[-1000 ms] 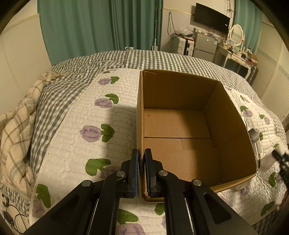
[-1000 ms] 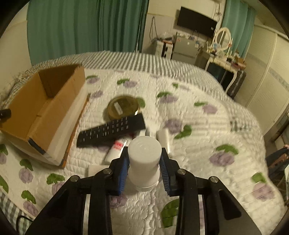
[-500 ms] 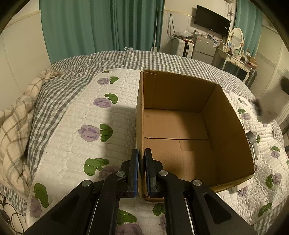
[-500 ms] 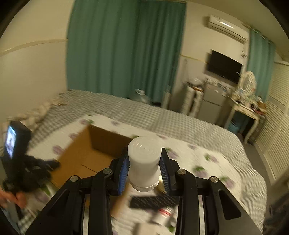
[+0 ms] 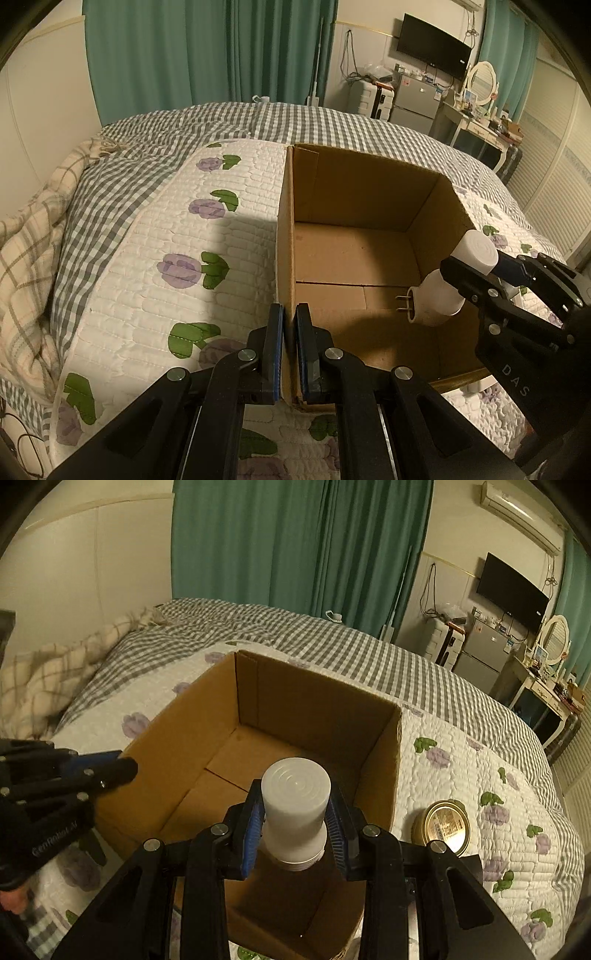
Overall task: Organize rigid objects
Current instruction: 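Carry the white bottle into the box and open the right tool, then grasp the white square charger with the right tool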
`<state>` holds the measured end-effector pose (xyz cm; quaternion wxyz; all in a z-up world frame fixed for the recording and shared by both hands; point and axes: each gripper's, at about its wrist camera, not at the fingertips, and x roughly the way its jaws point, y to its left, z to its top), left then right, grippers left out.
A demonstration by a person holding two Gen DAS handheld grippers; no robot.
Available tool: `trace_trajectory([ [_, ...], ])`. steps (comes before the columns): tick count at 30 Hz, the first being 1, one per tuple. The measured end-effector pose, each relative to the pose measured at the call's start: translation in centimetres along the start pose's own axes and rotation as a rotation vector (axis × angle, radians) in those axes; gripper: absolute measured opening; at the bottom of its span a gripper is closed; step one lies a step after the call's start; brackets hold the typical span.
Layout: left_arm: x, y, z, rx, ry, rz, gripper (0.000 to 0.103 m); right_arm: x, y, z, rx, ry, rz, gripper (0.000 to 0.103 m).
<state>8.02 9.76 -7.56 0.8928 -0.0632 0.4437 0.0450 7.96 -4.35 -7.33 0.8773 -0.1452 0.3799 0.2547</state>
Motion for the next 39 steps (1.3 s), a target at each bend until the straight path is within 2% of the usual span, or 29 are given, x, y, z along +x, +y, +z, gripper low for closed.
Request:
trace_trajectory([
  [6,0.0,-0.1,0.0,0.005,0.003,0.009,0.007,-0.2,-0.3,0.0,-0.001,0.006,-0.021,0.032],
  [7,0.0,-0.1,0.0,0.004,0.004,0.009,0.007,-0.5,-0.5,0.0,0.006,-0.005,-0.021,0.045],
  [8,0.0,-0.1,0.0,0.003,0.007,0.005,0.007,-0.9,-0.6,0.1,0.012,-0.016,-0.019,0.069],
  [9,0.0,-0.1,0.0,0.005,0.005,0.010,0.007,-1.4,-0.7,0.2,0.020,-0.028,-0.021,0.078],
  [10,0.0,-0.2,0.1,0.006,0.005,0.012,0.007,-2.1,-1.0,0.2,0.031,-0.052,-0.026,0.082],
  [14,-0.1,-0.2,0.1,0.006,0.005,0.012,0.007,-4.8,-2.5,0.5,0.041,-0.090,-0.050,0.083],
  [19,-0.1,-0.3,0.1,0.007,0.005,0.018,0.007,-8.8,-6.2,-0.7,0.089,-0.119,-0.145,0.089],
  [25,-0.1,-0.4,0.0,0.006,0.006,0.019,0.007,-9.2,-9.8,-5.3,0.148,-0.032,-0.259,0.089],
  [33,-0.3,-0.4,0.1,0.008,0.007,0.029,0.007,-3.4,-11.0,-12.6,0.258,0.194,-0.186,0.089],
  [39,-0.4,-0.4,0.1,0.010,0.006,0.030,0.007,-1.3,-9.4,-14.2,0.249,0.245,-0.144,0.089],
])
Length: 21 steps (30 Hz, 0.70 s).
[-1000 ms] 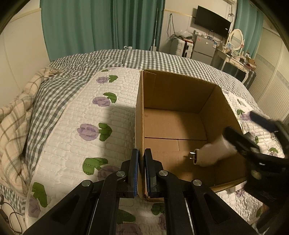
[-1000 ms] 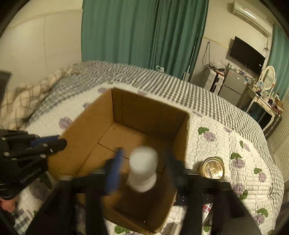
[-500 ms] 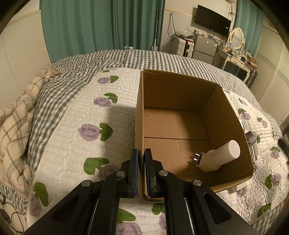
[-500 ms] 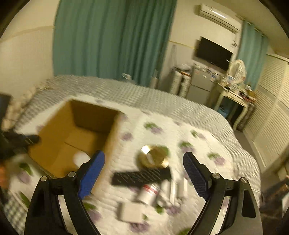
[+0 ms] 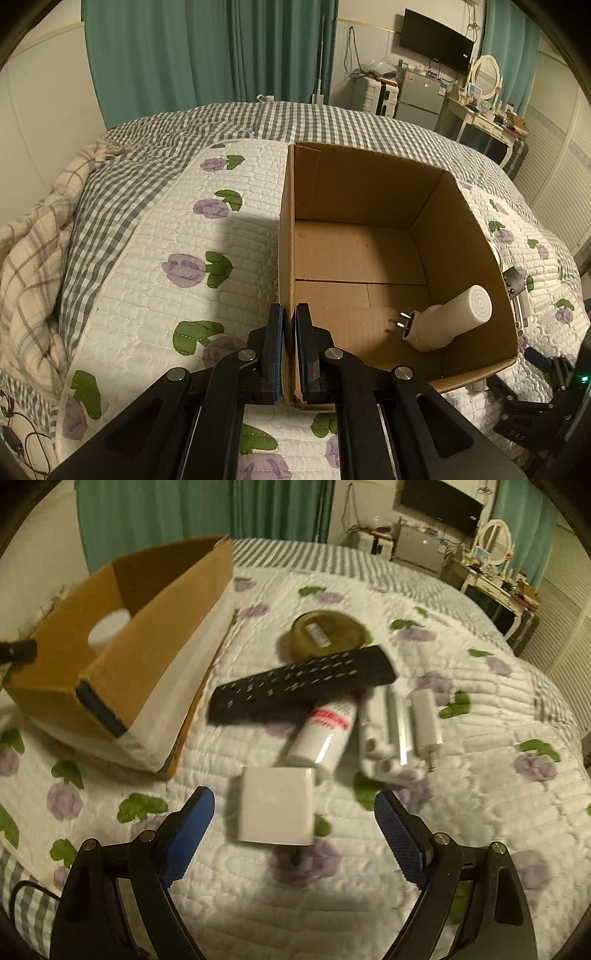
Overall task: Organize rigid objects
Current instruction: 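Grasp the white square charger with the right tool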
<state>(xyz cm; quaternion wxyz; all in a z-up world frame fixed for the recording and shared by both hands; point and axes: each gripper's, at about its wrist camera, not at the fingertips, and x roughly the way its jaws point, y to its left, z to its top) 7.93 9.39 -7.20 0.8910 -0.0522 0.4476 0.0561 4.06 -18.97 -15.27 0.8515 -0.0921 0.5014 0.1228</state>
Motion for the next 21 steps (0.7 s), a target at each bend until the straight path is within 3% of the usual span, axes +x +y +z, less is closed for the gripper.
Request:
trace_trajectory([
  [3,-0.1,0.1,0.0,-0.002,0.001,-0.002,0.007,1.0,0.6,-0.1,-0.004,0.023,0.002,0.082],
  [5,-0.1,0.1,0.0,-0.002,0.000,-0.002,0.007,1.6,0.9,-0.3,-0.009,0.046,0.001,0.070],
  [10,0.0,0.0,0.0,-0.001,0.000,-0.001,0.007,2.7,1.2,-0.6,-0.021,0.079,-0.006,0.054],
  [21,-0.1,0.1,-0.1,-0.004,0.002,-0.004,0.007,2.5,1.4,-0.8,-0.029,0.079,0.000,0.051],
])
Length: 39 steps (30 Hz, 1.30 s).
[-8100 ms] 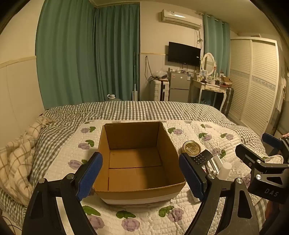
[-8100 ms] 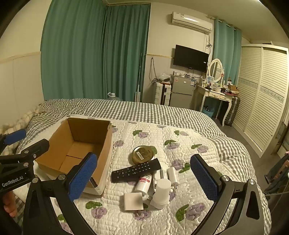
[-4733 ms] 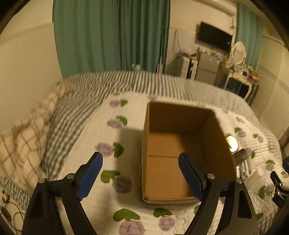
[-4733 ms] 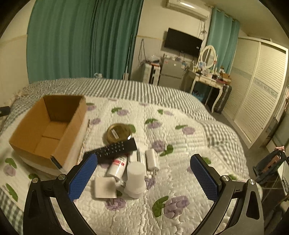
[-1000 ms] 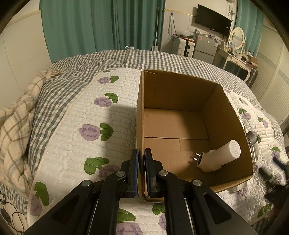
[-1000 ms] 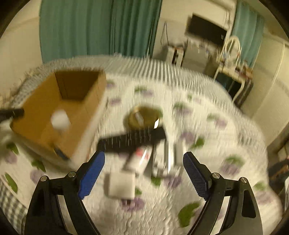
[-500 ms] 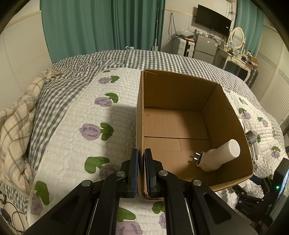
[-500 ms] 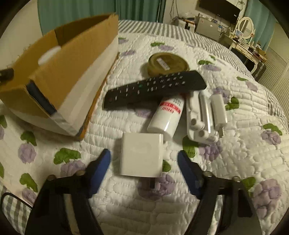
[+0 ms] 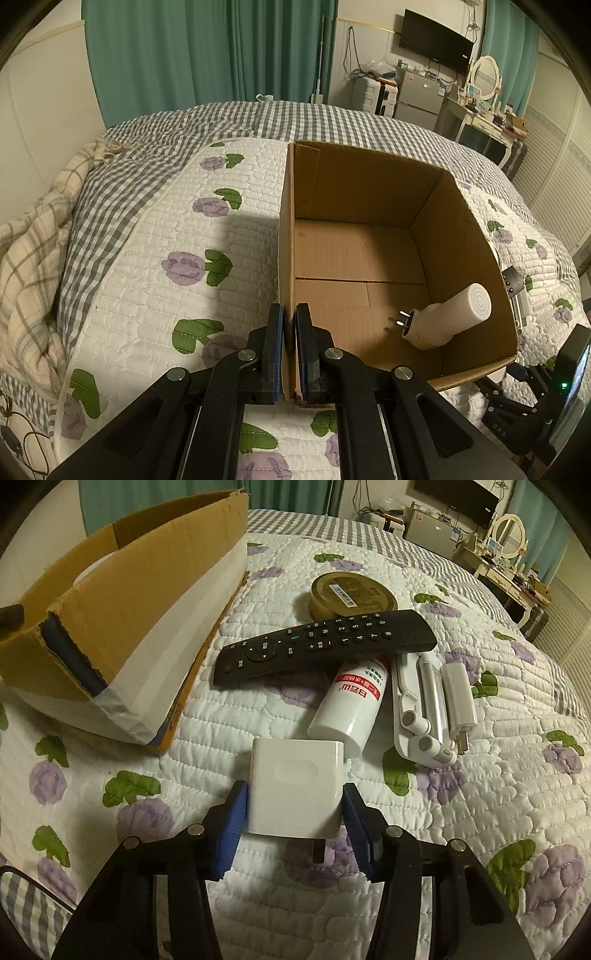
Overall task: Organize rigid objects
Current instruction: 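Grasp the white square charger with the right tool, then lower the white charger into the box and release it from the right tool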
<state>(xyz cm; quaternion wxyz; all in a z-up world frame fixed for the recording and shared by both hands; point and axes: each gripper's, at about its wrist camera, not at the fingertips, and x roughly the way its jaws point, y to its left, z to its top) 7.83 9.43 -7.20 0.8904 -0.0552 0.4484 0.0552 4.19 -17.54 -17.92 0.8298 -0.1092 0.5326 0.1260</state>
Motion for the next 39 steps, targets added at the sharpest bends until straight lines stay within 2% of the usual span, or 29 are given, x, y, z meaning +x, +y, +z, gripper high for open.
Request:
trace_trajectory([
  [11,0.0,-0.1,0.0,0.000,0.000,0.001,0.007,-4.8,-0.2,1.5,-0.020,-0.095,0.002,0.050],
  [18,0.1,-0.2,-0.3,-0.002,-0.001,-0.006,0.007,-11.3,0.2,6.1,-0.076,-0.268,-0.022,0.050],
  [21,0.1,-0.3,-0.3,-0.003,0.000,-0.007,0.007,-13.4,1.4,8.5,-0.103,-0.334,0.017,0.050],
  [26,0.1,-0.3,-0.3,-0.002,-0.001,-0.005,0.007,-14.3,4.2,11.6,-0.147,-0.391,0.066,0.050],
  [32,0.1,-0.2,-0.2,-0.005,-0.001,-0.009,0.007,-11.9,9.1,14.1,-0.208,-0.363,0.156,0.050],
  [39,0.2,0.0,-0.1,-0.011,-0.004,-0.027,0.007,-7.3,13.3,13.0,-0.255,-0.267,0.219,0.050],
])
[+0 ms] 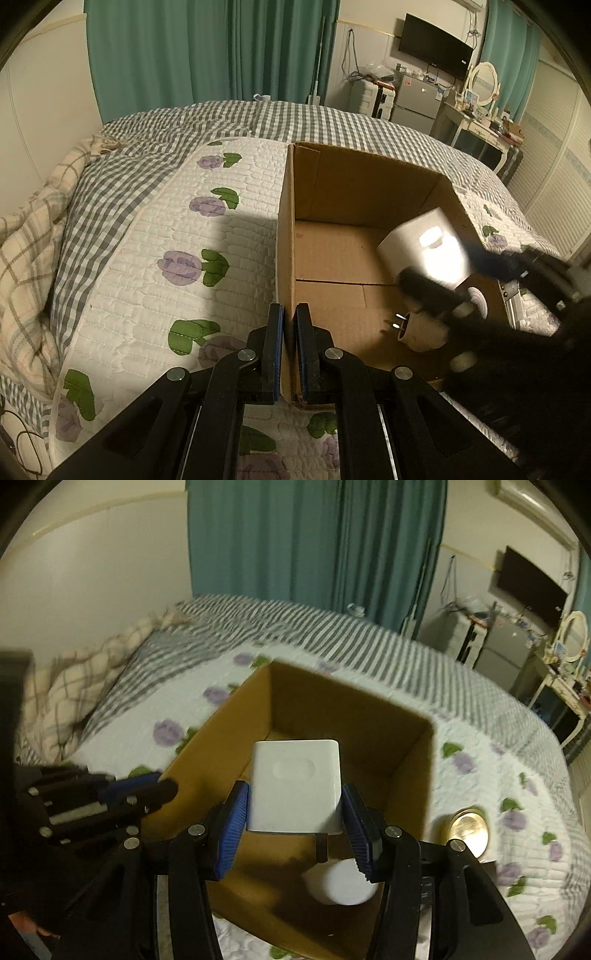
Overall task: Organize rigid objects
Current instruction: 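Lower the white charger into the box and release it from the right tool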
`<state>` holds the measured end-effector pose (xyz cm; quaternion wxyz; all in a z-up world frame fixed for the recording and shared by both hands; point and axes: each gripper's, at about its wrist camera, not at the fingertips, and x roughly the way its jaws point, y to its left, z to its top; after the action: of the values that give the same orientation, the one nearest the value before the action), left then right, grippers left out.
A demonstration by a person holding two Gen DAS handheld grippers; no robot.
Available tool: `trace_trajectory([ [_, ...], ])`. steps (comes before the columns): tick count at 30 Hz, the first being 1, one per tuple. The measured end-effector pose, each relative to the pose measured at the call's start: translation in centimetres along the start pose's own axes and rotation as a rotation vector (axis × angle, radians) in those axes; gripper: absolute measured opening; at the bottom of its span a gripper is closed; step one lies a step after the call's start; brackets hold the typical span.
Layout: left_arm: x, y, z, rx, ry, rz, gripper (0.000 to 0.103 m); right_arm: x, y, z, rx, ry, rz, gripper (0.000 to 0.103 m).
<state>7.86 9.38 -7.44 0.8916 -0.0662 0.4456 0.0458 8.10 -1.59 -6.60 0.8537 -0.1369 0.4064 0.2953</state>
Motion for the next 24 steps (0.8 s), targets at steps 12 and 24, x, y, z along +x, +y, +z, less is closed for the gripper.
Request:
trace_trajectory([
  [12,-0.1,0.1,0.0,-0.001,0.001,0.001,0.007,2.0,0.9,-1.9,-0.025,0.059,0.002,0.050],
  [24,0.3,0.1,0.0,0.004,0.011,0.013,0.007,-3.1,-1.0,-1.2,-0.024,-0.065,-0.111,0.078],
])
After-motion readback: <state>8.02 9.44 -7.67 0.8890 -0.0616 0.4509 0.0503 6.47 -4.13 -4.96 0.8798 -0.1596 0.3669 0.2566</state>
